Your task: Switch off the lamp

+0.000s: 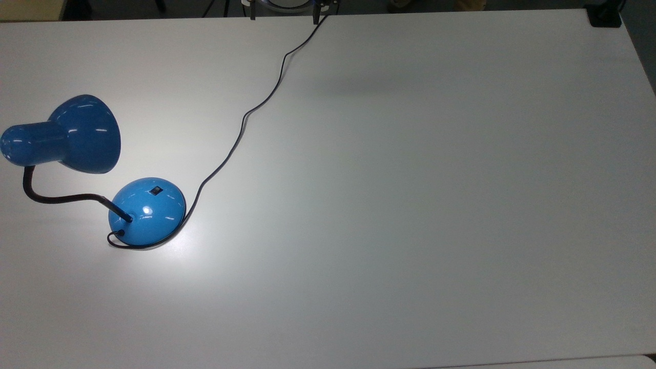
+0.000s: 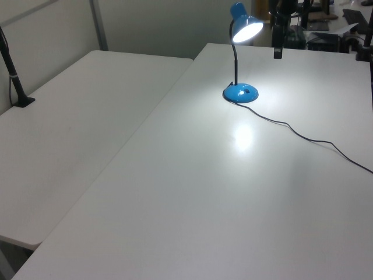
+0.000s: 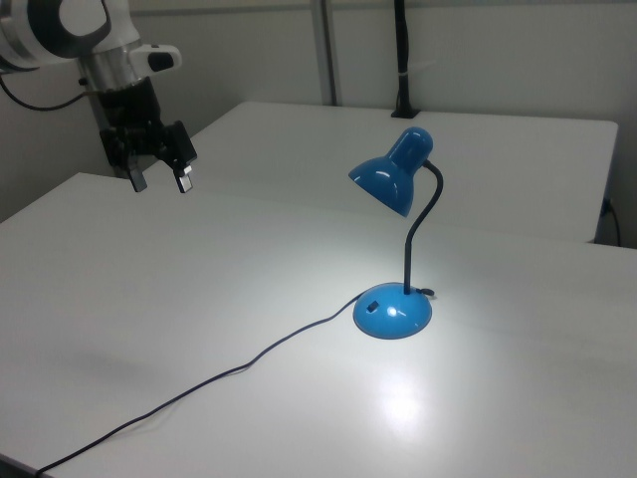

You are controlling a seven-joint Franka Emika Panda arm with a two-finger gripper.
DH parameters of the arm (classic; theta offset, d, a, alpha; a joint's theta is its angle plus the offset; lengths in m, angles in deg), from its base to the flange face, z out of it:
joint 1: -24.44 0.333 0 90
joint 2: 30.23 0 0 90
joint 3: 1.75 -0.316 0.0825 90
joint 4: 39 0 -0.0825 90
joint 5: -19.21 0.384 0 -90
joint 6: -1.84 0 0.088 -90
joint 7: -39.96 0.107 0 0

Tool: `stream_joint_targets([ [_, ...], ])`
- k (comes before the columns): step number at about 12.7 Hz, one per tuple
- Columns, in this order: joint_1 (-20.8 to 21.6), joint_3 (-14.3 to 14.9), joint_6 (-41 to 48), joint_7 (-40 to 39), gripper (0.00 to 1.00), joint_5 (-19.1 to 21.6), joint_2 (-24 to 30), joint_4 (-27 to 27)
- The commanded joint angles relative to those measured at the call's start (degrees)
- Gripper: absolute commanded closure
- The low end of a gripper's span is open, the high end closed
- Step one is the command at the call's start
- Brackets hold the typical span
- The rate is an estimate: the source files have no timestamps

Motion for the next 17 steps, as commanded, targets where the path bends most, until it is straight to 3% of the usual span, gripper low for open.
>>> stream_joint_targets([
  [1,0.7,0.9,1.8,-0.7,0.00,1.3,0.2,-0.5],
  [11,0.7,0.9,1.8,-1.2,0.00,1.3,0.2,-0.5],
  [12,0.7,0.9,1.6,-1.7,0.14,1.4,0.2,-0.5],
  [14,0.7,0.9,1.6,-2.5,0.65,2.0,0.1,-0.5],
  [17,0.3,0.9,1.2,-2.6,1.00,3.0,0.0,-0.5],
])
